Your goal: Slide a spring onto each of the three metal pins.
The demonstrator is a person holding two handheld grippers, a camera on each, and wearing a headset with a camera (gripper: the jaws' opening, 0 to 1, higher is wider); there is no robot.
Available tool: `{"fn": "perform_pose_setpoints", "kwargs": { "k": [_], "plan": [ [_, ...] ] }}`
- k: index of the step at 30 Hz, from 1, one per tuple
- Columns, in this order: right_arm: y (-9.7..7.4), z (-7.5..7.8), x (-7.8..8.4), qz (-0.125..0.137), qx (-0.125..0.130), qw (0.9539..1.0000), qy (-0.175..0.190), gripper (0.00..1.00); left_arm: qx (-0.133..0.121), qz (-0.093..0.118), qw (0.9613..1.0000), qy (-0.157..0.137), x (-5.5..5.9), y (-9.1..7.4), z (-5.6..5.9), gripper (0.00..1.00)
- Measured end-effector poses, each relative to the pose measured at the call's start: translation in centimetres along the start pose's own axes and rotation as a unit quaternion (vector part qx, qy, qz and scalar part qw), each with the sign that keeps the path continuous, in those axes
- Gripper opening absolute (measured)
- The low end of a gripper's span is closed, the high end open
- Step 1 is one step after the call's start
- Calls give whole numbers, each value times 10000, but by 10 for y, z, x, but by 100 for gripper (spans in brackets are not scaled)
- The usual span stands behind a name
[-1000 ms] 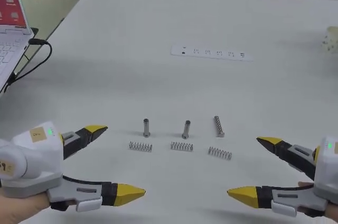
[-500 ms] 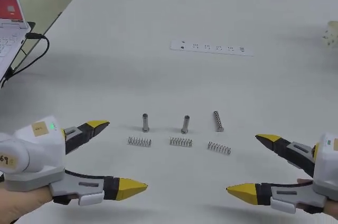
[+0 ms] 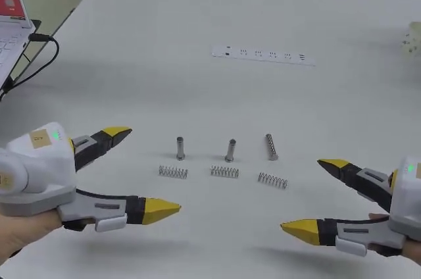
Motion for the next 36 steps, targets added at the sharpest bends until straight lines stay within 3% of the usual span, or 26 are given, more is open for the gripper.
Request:
{"fn": "perform_pose_setpoints", "kwargs": {
  "k": [3, 18, 28, 31, 36],
  "plan": [
    [1, 0, -3, 22, -4, 10000, -10, 91, 8, -3, 10000, 75, 2, 2, 5, 98],
    [2, 4, 1, -115, -16, 9999, -61, 90, -22, -103, 9999, -67, 11, 0, 3, 98],
    [9, 16, 0, -484, -2, 9979, -422, 87, -27, -160, 9999, -29, 15, 1, 1, 97],
    [13, 16, 1, -556, -24, 9975, -431, 87, -69, -138, 9998, -80, 14, 1, -1, 97],
    [17, 28, 1, -717, 52, 9968, -340, 83, -66, -127, 9998, -113, 14, 0, -2, 98]
  ]
}}
Point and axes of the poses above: the centre of the closed fingertips' face, and the gripper's own axes: y roughly forward along the fingers, z roughly to its right, x roughly out of its underside, the point moved 1 cm from there along -y, roughly backward along the fingers, and after that the axes turned 7 degrees about -x, right-handed, at the moved point
